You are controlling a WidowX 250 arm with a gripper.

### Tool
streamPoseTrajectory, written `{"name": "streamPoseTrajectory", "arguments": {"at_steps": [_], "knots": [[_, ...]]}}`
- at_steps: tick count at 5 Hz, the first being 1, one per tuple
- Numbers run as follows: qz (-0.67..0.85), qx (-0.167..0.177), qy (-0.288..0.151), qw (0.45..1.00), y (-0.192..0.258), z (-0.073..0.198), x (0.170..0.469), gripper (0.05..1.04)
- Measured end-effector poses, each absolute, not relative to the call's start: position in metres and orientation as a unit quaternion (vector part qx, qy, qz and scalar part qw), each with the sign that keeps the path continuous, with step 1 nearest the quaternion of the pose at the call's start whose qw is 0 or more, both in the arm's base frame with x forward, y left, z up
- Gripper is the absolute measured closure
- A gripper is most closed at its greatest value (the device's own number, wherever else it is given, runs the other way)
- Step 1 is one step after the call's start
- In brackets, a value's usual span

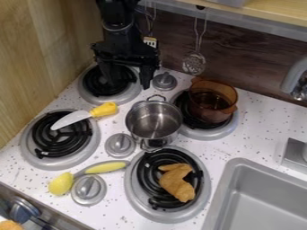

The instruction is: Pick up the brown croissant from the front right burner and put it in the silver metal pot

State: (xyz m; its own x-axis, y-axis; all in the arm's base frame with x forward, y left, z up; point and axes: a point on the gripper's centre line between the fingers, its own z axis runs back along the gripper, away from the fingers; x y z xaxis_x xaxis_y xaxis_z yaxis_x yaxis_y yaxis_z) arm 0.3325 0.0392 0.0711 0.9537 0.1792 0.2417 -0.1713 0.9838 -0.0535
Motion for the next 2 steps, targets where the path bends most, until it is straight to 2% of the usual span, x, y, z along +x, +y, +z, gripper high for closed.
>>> {"name": "streamPoseTrajectory", "arguments": {"at_steps": [1, 2], "knots": [[0.092, -0.016, -0.109, 0.99, 0.038, 0.064, 0.33, 0.085], [0.101, -0.006, -0.067, 0.993, 0.009, 0.055, 0.313, 0.085]]}}
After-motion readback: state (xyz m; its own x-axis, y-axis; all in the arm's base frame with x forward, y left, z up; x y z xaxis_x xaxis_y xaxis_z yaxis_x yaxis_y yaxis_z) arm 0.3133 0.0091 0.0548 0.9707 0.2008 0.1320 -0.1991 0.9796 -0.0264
